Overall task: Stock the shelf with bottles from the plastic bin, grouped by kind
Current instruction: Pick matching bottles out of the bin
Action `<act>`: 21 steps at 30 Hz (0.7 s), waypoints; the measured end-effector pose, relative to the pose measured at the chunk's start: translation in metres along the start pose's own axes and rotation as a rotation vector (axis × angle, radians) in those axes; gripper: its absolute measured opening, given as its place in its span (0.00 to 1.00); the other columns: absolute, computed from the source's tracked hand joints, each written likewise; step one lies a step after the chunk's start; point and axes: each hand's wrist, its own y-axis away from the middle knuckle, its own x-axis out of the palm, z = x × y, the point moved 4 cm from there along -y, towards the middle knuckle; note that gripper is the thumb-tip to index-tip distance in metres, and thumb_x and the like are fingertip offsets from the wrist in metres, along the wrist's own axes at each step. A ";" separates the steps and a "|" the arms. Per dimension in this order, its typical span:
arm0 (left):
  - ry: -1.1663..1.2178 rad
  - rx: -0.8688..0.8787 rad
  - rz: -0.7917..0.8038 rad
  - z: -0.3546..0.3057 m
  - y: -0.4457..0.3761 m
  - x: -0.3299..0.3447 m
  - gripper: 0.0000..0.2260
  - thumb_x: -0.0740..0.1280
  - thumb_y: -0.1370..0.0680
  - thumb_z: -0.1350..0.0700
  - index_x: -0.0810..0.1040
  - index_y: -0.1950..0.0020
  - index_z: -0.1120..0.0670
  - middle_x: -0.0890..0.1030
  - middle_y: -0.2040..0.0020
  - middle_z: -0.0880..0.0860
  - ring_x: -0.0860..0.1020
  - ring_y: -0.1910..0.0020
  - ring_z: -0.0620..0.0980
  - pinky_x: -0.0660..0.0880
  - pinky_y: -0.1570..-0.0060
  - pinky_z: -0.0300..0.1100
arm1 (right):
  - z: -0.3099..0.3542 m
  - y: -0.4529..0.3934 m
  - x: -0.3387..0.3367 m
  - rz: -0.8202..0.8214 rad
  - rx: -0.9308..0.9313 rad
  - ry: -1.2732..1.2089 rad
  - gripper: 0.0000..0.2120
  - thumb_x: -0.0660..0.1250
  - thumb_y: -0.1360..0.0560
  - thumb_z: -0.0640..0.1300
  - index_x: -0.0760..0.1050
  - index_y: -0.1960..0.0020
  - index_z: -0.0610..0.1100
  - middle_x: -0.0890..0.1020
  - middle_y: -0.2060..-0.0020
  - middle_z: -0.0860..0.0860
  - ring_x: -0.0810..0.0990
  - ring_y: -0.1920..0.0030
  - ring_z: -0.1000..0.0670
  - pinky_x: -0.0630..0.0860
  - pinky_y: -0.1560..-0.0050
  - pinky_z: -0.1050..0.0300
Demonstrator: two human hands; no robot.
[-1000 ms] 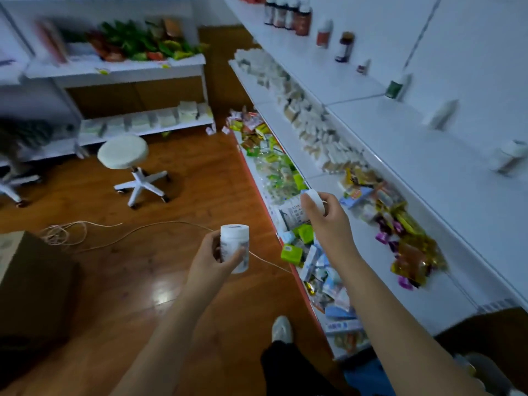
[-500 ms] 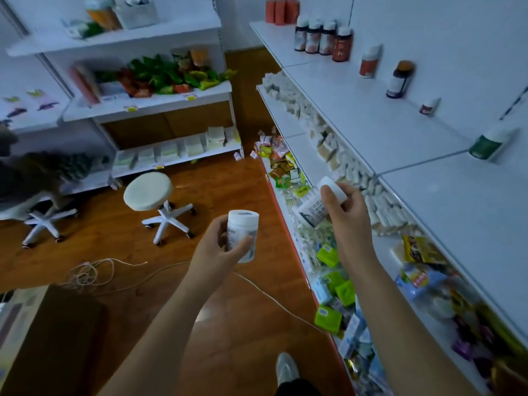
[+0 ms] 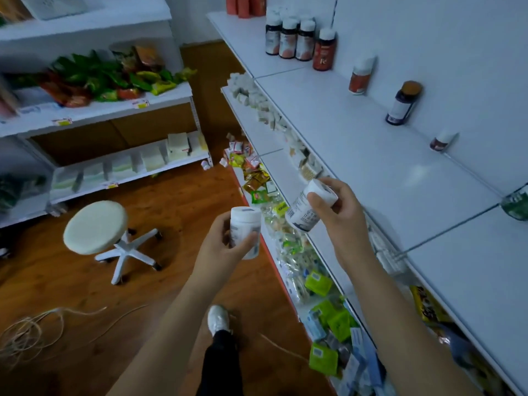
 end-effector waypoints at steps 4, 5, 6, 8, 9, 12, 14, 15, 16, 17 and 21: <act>-0.005 0.018 0.048 -0.002 -0.083 -0.007 0.19 0.72 0.25 0.50 0.70 0.36 0.41 0.77 0.48 0.35 0.77 0.52 0.29 0.75 0.64 0.27 | 0.001 -0.059 0.014 -0.092 -0.021 0.052 0.18 0.74 0.26 0.51 0.75 0.38 0.54 0.81 0.43 0.53 0.81 0.49 0.54 0.76 0.58 0.64; -0.001 0.028 0.063 -0.004 -0.105 -0.010 0.19 0.72 0.25 0.50 0.70 0.36 0.41 0.77 0.48 0.35 0.77 0.52 0.29 0.75 0.64 0.27 | 0.003 -0.075 0.020 -0.116 -0.022 0.061 0.19 0.74 0.26 0.51 0.75 0.38 0.54 0.81 0.43 0.53 0.81 0.49 0.54 0.76 0.58 0.64; 0.003 0.037 0.081 -0.007 -0.127 -0.014 0.20 0.72 0.25 0.50 0.70 0.36 0.41 0.77 0.47 0.35 0.77 0.51 0.31 0.76 0.64 0.28 | 0.005 -0.091 0.028 -0.140 -0.023 0.068 0.19 0.74 0.26 0.51 0.75 0.37 0.53 0.81 0.42 0.53 0.81 0.48 0.54 0.77 0.57 0.63; 0.010 0.056 0.109 -0.018 -0.169 -0.027 0.20 0.72 0.24 0.50 0.69 0.36 0.41 0.76 0.47 0.35 0.78 0.49 0.37 0.76 0.63 0.28 | 0.016 -0.126 0.047 -0.175 -0.050 0.085 0.18 0.73 0.25 0.48 0.75 0.37 0.52 0.80 0.42 0.54 0.80 0.44 0.55 0.78 0.51 0.62; 0.017 0.069 0.119 -0.025 -0.191 -0.036 0.20 0.72 0.24 0.50 0.69 0.36 0.41 0.76 0.47 0.36 0.78 0.49 0.39 0.76 0.63 0.29 | 0.024 -0.145 0.059 -0.189 -0.063 0.097 0.18 0.73 0.25 0.48 0.75 0.37 0.52 0.80 0.42 0.55 0.80 0.44 0.55 0.78 0.49 0.62; 0.022 0.097 0.160 -0.046 -0.254 -0.066 0.18 0.71 0.24 0.50 0.69 0.37 0.41 0.77 0.47 0.37 0.78 0.49 0.39 0.77 0.61 0.30 | 0.053 -0.198 0.095 -0.220 -0.116 0.146 0.17 0.73 0.25 0.47 0.75 0.39 0.52 0.80 0.44 0.58 0.79 0.49 0.63 0.76 0.52 0.68; 0.029 0.106 0.183 -0.055 -0.295 -0.082 0.19 0.71 0.24 0.50 0.69 0.36 0.41 0.78 0.46 0.38 0.79 0.48 0.40 0.78 0.58 0.32 | 0.067 -0.231 0.118 -0.243 -0.150 0.174 0.16 0.72 0.25 0.48 0.74 0.38 0.52 0.79 0.45 0.60 0.78 0.52 0.68 0.74 0.56 0.72; 0.036 0.107 0.188 -0.058 -0.315 -0.089 0.19 0.71 0.24 0.50 0.69 0.36 0.40 0.78 0.46 0.39 0.79 0.48 0.40 0.78 0.57 0.33 | 0.072 -0.247 0.128 -0.252 -0.159 0.188 0.17 0.72 0.25 0.49 0.74 0.38 0.52 0.78 0.45 0.61 0.78 0.53 0.69 0.74 0.57 0.72; 0.040 0.109 0.190 -0.060 -0.333 -0.094 0.19 0.71 0.24 0.50 0.69 0.36 0.40 0.78 0.45 0.39 0.79 0.48 0.40 0.78 0.58 0.32 | 0.075 -0.263 0.137 -0.258 -0.165 0.204 0.17 0.72 0.25 0.50 0.73 0.38 0.53 0.78 0.45 0.62 0.78 0.53 0.69 0.74 0.57 0.72; 0.041 0.115 0.192 -0.062 -0.350 -0.099 0.20 0.72 0.24 0.50 0.69 0.36 0.40 0.78 0.45 0.39 0.79 0.48 0.40 0.77 0.59 0.31 | 0.078 -0.278 0.146 -0.264 -0.169 0.219 0.17 0.71 0.25 0.51 0.73 0.37 0.54 0.78 0.45 0.62 0.77 0.53 0.70 0.74 0.57 0.73; 0.038 0.127 0.179 -0.068 -0.419 -0.114 0.21 0.73 0.25 0.51 0.70 0.36 0.40 0.78 0.45 0.40 0.78 0.48 0.39 0.77 0.59 0.31 | 0.085 -0.346 0.177 -0.259 -0.164 0.257 0.17 0.70 0.24 0.52 0.73 0.36 0.54 0.77 0.43 0.60 0.77 0.54 0.71 0.72 0.57 0.75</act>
